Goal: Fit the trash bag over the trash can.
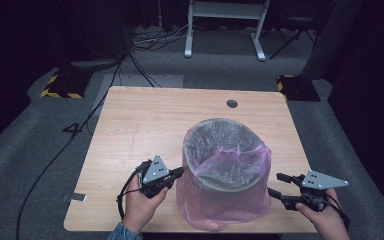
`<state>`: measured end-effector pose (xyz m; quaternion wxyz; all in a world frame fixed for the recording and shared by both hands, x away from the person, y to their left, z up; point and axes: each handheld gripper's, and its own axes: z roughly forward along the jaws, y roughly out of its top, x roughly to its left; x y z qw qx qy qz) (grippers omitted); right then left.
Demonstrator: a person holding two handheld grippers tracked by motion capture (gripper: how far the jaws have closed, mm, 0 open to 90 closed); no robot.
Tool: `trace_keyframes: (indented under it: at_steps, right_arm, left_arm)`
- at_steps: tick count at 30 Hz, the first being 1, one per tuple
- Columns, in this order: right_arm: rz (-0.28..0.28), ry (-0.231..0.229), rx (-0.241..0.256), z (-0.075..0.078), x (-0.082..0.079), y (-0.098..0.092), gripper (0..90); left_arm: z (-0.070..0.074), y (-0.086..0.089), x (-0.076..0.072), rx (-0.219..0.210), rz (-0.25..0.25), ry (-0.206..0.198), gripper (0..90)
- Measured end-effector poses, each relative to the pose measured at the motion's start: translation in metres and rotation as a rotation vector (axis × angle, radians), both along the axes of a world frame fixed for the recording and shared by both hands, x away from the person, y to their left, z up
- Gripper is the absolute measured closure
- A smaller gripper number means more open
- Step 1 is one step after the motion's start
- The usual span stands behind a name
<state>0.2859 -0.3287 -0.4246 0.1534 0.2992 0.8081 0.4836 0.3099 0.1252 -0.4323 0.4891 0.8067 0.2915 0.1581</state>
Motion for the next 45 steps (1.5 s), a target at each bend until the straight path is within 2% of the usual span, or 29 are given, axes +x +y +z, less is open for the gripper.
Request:
trace_keyframes:
  at_steps: [2, 4, 6, 8, 9, 10, 12, 14, 16, 18, 19, 21, 22, 25, 29, 33, 38, 45]
  right_arm:
    - [0.037, 0.004, 0.056, 0.003, -0.008, 0.003, 28.7]
    - [0.078, -0.007, 0.089, 0.006, -0.016, 0.01, 24.3]
    - [0.12, -0.023, 0.089, 0.008, -0.023, 0.021, 21.8]
    - [0.147, -0.037, 0.06, 0.008, -0.028, 0.036, 22.0]
    - [0.145, -0.042, 0.03, 0.007, -0.028, 0.043, 26.1]
    - [0.134, -0.036, -0.003, 0.005, -0.026, 0.05, 40.3]
    - [0.13, -0.004, -0.05, 0.0, -0.02, 0.055, 68.6]
    - [0.12, 0.028, -0.071, -0.008, -0.011, 0.057, 87.3]
    - [0.094, 0.048, -0.082, -0.016, -0.001, 0.055, 89.4]
    - [0.082, 0.077, -0.081, -0.024, 0.006, 0.051, 85.5]
    - [0.077, 0.083, -0.085, -0.025, 0.008, 0.049, 77.2]
    - [0.061, 0.088, -0.084, -0.026, 0.01, 0.044, 50.8]
    - [0.062, 0.083, -0.072, -0.024, 0.009, 0.041, 44.7]
    - [0.066, 0.045, -0.014, -0.01, 0.003, 0.03, 34.2]
    - [0.049, 0.004, 0.012, 0.015, 0.001, 0.016, 30.2]
    - [0.027, -0.025, 0.033, 0.042, 0.004, 0.011, 28.2]
    - [0.028, -0.056, 0.037, 0.074, 0.013, 0.015, 27.5]
    - [0.044, -0.071, 0.045, 0.105, 0.035, 0.029, 26.8]
  left_arm:
    - [-0.006, 0.0, 0.002, 0.039, 0.021, 0.005, 90.0]
    - [-0.012, 0.0, 0.004, 0.081, 0.041, 0.007, 90.0]
    - [-0.014, -0.001, 0.004, 0.057, 0.032, 0.016, 90.0]
    - [-0.013, -0.002, 0.001, 0.043, 0.027, -0.004, 90.0]
    - [-0.01, -0.001, 0.0, 0.03, 0.02, -0.014, 88.5]
    - [-0.009, 0.0, -0.001, 0.022, 0.016, -0.02, 80.6]
    - [-0.005, 0.003, -0.005, 0.015, 0.017, -0.033, 72.0]
    - [-0.003, 0.006, -0.009, 0.014, 0.005, -0.037, 65.7]
    - [-0.002, 0.008, -0.013, 0.019, 0.002, -0.042, 62.2]
    - [-0.001, 0.01, -0.016, 0.031, 0.003, -0.044, 58.8]
    - [-0.001, 0.011, -0.016, 0.037, 0.001, -0.045, 56.6]
    - [-0.002, 0.014, -0.016, 0.039, 0.006, -0.044, 49.7]
    - [-0.003, 0.017, -0.016, 0.044, 0.008, -0.046, 46.6]
    - [-0.005, 0.023, -0.015, 0.06, 0.035, -0.049, 39.8]
    - [-0.009, 0.033, -0.014, 0.073, 0.079, -0.034, 34.6]
    - [-0.014, 0.043, -0.012, 0.088, 0.117, -0.011, 32.5]
    - [-0.024, 0.054, -0.009, 0.107, 0.154, 0.018, 31.2]
    - [-0.034, 0.065, -0.007, 0.114, 0.183, 0.046, 29.5]
